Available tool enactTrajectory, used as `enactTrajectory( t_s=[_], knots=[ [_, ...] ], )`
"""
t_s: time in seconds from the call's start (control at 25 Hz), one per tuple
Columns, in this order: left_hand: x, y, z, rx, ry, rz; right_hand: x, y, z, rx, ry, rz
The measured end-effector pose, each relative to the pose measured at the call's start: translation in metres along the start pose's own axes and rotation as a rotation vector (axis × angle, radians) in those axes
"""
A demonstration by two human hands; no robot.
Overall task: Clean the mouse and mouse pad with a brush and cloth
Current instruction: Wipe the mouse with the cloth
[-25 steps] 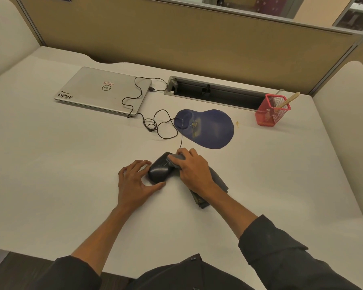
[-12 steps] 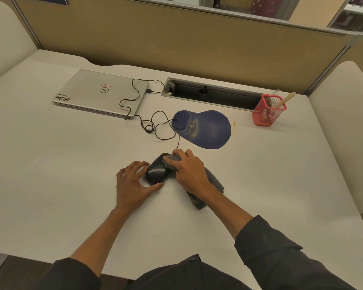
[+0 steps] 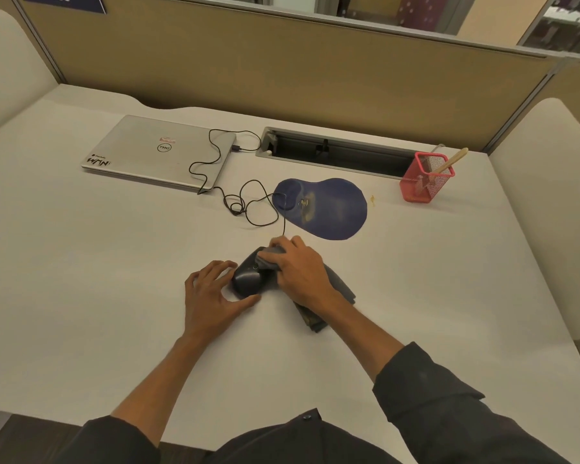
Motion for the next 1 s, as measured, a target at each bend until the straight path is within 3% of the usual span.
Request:
enactTrajectory(
  t_s=[0.28, 0.44, 0.6, 0.76, 0.92, 1.0],
  knots=[
    [-0.001, 0.002, -0.001, 0.003, 0.013, -0.007, -0.006, 0.002, -0.005, 0.003, 0.041, -0.038],
    [-0.001, 0.002, 0.0, 0.026, 0.012, -0.028, -0.026, 0.012, -0.013, 0.012, -0.087, -0.041],
    [-0.001, 0.003, 0.0, 0.018, 0.015, -0.007, -0.014, 0.006, -0.01, 0.039, 0.0, -0.063],
    [-0.002, 0.003, 0.0, 0.03, 0.017, -0.004, -0.015, 0.009, -0.014, -0.015, -0.11, -0.071],
    [-0.001, 0.003, 0.0, 0.018, 0.01, -0.008, -0.018, 0.006, -0.015, 0.017, -0.028, -0.063],
    [-0.001, 0.002, 0.0, 0.028, 0.011, -0.015, -0.026, 0.01, -0.019, -0.002, -0.11, -0.066]
  ],
)
Point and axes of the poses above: each hand's wrist, its own z-axis towards the middle knuckle, its own y-axis out of the palm, x = y × z, the point moved 1 cm from there along z, towards the middle knuckle, and after that the axes turned 4 degrees about -z, right-handed, at the moved point
